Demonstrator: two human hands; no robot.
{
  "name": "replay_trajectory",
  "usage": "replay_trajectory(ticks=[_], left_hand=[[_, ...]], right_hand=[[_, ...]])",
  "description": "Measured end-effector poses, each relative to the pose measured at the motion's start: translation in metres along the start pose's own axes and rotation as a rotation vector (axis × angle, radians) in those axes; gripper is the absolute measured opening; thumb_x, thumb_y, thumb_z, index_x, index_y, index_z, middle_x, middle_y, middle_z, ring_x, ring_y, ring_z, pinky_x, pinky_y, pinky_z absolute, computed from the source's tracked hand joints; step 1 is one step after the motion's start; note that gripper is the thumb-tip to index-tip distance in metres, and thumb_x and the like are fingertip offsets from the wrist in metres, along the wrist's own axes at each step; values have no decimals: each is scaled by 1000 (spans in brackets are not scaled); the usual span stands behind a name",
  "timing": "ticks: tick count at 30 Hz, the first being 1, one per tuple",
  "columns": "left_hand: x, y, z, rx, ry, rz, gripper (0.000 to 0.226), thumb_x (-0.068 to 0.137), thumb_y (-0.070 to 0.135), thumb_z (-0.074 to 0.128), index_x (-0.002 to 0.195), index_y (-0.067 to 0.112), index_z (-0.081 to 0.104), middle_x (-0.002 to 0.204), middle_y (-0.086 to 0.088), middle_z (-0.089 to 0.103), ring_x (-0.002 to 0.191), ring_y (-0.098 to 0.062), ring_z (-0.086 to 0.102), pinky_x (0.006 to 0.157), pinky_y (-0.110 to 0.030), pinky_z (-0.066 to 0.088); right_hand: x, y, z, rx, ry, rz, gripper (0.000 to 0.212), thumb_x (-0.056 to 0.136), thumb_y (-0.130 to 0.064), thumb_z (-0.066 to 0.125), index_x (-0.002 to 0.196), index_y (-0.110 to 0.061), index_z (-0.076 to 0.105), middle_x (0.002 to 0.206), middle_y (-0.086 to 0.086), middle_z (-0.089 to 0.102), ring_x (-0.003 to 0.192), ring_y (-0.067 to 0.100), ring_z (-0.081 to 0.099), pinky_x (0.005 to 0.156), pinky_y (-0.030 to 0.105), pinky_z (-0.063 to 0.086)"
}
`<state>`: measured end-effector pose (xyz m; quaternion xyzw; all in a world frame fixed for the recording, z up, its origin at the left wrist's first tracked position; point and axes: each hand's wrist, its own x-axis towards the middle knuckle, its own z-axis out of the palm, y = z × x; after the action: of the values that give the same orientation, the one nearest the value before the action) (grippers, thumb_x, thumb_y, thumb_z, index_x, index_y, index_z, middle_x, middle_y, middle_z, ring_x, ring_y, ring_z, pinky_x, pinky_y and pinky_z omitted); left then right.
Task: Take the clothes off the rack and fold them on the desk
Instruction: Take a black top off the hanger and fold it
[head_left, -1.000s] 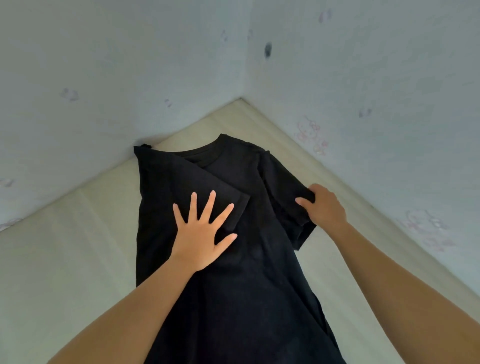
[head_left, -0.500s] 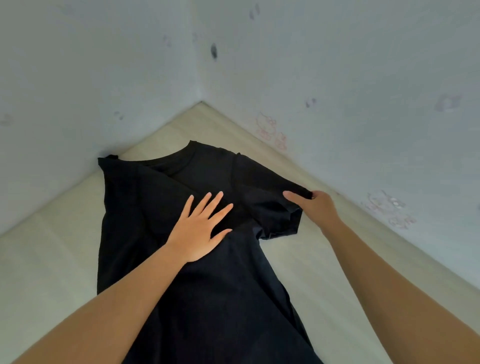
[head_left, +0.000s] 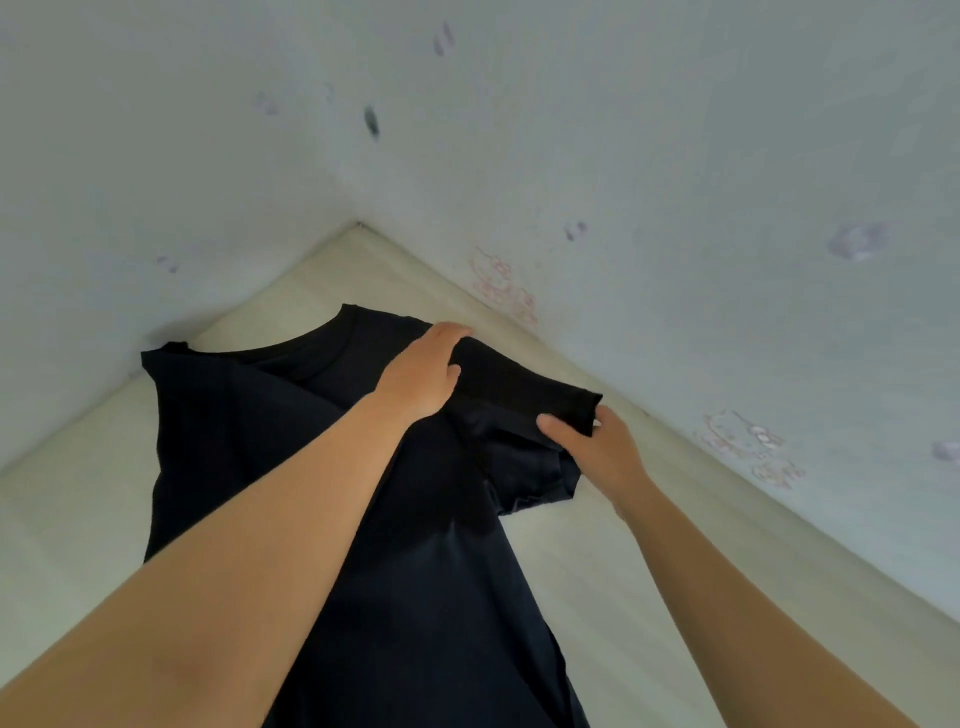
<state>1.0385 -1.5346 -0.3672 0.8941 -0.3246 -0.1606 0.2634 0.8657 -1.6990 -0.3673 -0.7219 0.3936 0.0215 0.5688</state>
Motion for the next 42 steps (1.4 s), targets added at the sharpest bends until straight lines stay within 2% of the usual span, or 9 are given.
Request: replay_trajectory(ticks=[6,14,19,21,25,29,32,37,42], left_hand=[[27,6,12,219,-134,51,36,97,19,53,133,21,45,127,-3,42,100,-21,53,80,-36,49],[24,-3,-69,-302,-310,-103,20,89,9,65,109,12,62,104,-2,67,87,-10,63,78,-17,49],[-31,-33,-151,-339,-161,-174,15,83,17,74,97,19,71,99,12,68,88,0,65,76,-12,43],[-57,-61,-156,-418,-23,-259,12,87,12,70,99,12,68,101,4,67,81,-5,68,68,-9,48],[-121,-122,-140,-556,117,-604,10,99,14,51,106,8,55,118,-19,57,86,-20,67,74,-24,59],[-176,-133,-102,-443,21,-714,30,95,40,54,103,11,58,105,-9,63,95,-23,63,90,-37,52],[-196,-127,-79,-357,126,-694,39,86,53,62,102,18,61,94,3,62,92,-17,61,85,-32,48],[-199,-117,-55,-291,163,-649,39,82,49,69,102,17,60,99,4,59,90,-12,57,77,-25,41],[-204,-116,-52,-502,258,-620,21,91,35,62,100,17,54,99,2,60,91,-16,59,80,-29,49]], right_hand=[[-5,6,-6,4,-125,-13,50,80,-13,76,124,-23,53,115,-3,64,105,20,63,84,42,58],[-44,-65,-2,102,-282,-173,40,81,4,66,114,-19,64,104,-2,72,85,16,69,55,20,49],[-95,-111,62,-26,-491,-370,55,81,3,64,124,-31,59,106,5,67,67,19,65,53,20,48],[-114,-102,108,-129,-595,-443,58,83,-4,65,133,-32,53,102,2,63,69,19,64,62,22,54],[-136,-54,179,-425,-851,-377,66,91,-25,64,149,-30,32,139,-7,46,121,6,50,97,24,46],[-114,-41,180,-472,-683,-441,38,95,-21,56,132,-26,54,127,-8,55,109,3,56,92,18,47],[-77,-56,171,-515,-480,-553,27,97,-13,49,118,-22,62,115,-4,60,97,7,59,89,21,48],[-9,-97,170,-733,-287,-664,39,99,-3,38,131,-17,53,134,3,48,118,21,50,102,29,40],[20,-120,186,-914,-362,-728,52,100,-5,36,148,-26,31,151,-8,31,113,21,54,94,33,46]])
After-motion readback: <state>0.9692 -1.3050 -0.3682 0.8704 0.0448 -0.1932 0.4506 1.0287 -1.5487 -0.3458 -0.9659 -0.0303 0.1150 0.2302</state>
